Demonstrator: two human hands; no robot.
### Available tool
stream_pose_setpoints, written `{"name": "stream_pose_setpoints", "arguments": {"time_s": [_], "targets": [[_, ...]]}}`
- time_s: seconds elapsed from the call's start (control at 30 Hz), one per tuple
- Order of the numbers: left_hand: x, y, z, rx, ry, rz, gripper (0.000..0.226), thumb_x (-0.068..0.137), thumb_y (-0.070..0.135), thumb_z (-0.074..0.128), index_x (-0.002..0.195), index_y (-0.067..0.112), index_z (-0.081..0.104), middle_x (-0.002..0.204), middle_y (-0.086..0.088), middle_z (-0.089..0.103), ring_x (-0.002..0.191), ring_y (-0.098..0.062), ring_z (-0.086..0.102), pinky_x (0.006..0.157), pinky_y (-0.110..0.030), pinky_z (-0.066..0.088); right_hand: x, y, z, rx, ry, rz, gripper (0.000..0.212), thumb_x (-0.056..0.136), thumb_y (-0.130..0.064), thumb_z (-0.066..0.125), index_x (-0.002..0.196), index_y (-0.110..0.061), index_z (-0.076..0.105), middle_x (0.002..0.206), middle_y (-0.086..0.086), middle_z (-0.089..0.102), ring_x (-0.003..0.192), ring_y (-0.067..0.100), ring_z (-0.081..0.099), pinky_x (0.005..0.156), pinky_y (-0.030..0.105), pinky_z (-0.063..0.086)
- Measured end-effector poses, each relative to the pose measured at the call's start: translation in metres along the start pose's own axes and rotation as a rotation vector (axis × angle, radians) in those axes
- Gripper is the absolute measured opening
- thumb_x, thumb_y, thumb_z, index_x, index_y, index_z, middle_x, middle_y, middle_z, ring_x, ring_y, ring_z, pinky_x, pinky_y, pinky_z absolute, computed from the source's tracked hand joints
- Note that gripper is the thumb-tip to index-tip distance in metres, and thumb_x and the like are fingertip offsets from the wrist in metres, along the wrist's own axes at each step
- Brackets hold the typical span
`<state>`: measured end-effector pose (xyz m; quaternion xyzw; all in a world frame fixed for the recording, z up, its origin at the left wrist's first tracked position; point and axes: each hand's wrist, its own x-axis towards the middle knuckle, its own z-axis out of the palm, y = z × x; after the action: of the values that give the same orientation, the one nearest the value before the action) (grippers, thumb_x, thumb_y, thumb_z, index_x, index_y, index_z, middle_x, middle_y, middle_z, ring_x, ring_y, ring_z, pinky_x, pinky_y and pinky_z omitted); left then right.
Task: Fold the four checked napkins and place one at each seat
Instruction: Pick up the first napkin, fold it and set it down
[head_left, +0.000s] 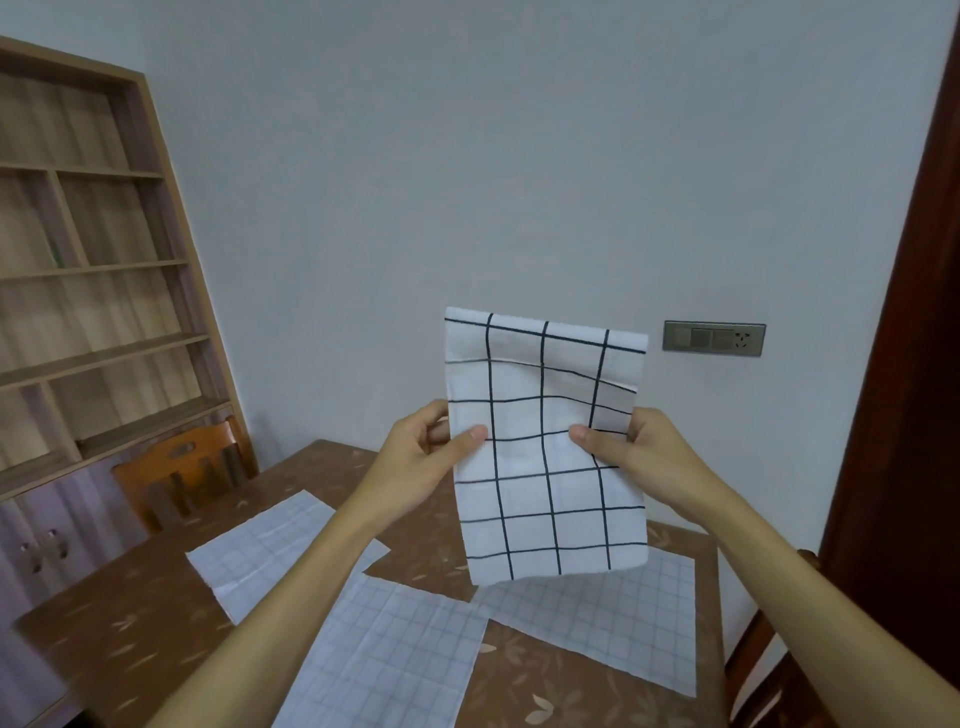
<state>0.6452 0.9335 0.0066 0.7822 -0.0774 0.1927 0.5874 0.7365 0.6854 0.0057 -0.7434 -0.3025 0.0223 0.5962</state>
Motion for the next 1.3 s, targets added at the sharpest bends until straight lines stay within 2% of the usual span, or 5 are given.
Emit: {"name": "stream_pose_setpoints", "arguments": {"time_s": [0.3, 0.43, 0.67, 1.1, 1.3], "targets": [[0.011, 0.008, 0.011, 0.091, 0.543, 0.118, 0.029, 0.083, 0.037, 0.080, 0.100, 0.020, 0.063, 0.090, 0.007, 0.068, 0.073, -0.006, 0.060, 0.068, -0.018, 0.052, -0.015, -0.012, 0.014, 0.100, -0.100, 0.008, 0.061, 0.102, -0.008, 0.050, 0.045, -0.028, 0.057, 0.040, -0.017, 0.052, 0.038, -0.007, 0.050, 0.045, 0.005, 0.038], [0.014, 0.004, 0.009, 0.127, 0.429, 0.102, 0.041, 0.088, 0.044, 0.073, 0.081, 0.004, 0.066, 0.078, -0.021, 0.058, 0.065, -0.012, 0.049, 0.067, -0.031, 0.042, -0.015, -0.005, 0.012, 0.158, -0.133, 0.019, 0.046, 0.101, -0.012, 0.053, 0.058, -0.028, 0.057, 0.044, -0.016, 0.054, 0.042, -0.006, 0.053, 0.050, 0.009, 0.042], [0.023, 0.012, 0.005, -0.047, 0.398, 0.160, 0.017, 0.090, 0.019, 0.073, 0.080, 0.005, 0.072, 0.138, 0.012, 0.059, 0.121, 0.000, 0.059, 0.094, -0.016, 0.048, -0.001, 0.012, 0.007, 0.059, -0.009, -0.005, 0.023, 0.093, -0.028, 0.067, 0.114, -0.019, 0.068, 0.099, -0.008, 0.077, 0.097, 0.011, 0.073, 0.088, 0.030, 0.057], [0.022, 0.026, 0.013, -0.298, 0.314, 0.095, 0.020, 0.095, 0.013, 0.066, 0.079, 0.003, 0.073, 0.110, -0.002, 0.078, 0.106, -0.015, 0.072, 0.093, -0.033, 0.053, 0.007, 0.013, 0.001, 0.045, -0.025, 0.133, 0.068, 0.072, -0.081, 0.059, 0.108, -0.025, 0.077, 0.114, -0.014, 0.074, 0.117, 0.011, 0.063, 0.110, 0.038, 0.043], [0.019, 0.022, 0.007, -0.114, 0.227, 0.089, 0.019, 0.097, 0.017, 0.064, 0.090, 0.008, 0.079, 0.103, -0.009, 0.078, 0.100, -0.021, 0.072, 0.086, -0.033, 0.052, 0.011, -0.001, -0.004, 0.382, -0.020, 0.068, 0.040, 0.088, -0.039, 0.060, 0.110, -0.010, 0.075, 0.114, 0.006, 0.075, 0.112, 0.021, 0.069, 0.099, 0.032, 0.048]]}}
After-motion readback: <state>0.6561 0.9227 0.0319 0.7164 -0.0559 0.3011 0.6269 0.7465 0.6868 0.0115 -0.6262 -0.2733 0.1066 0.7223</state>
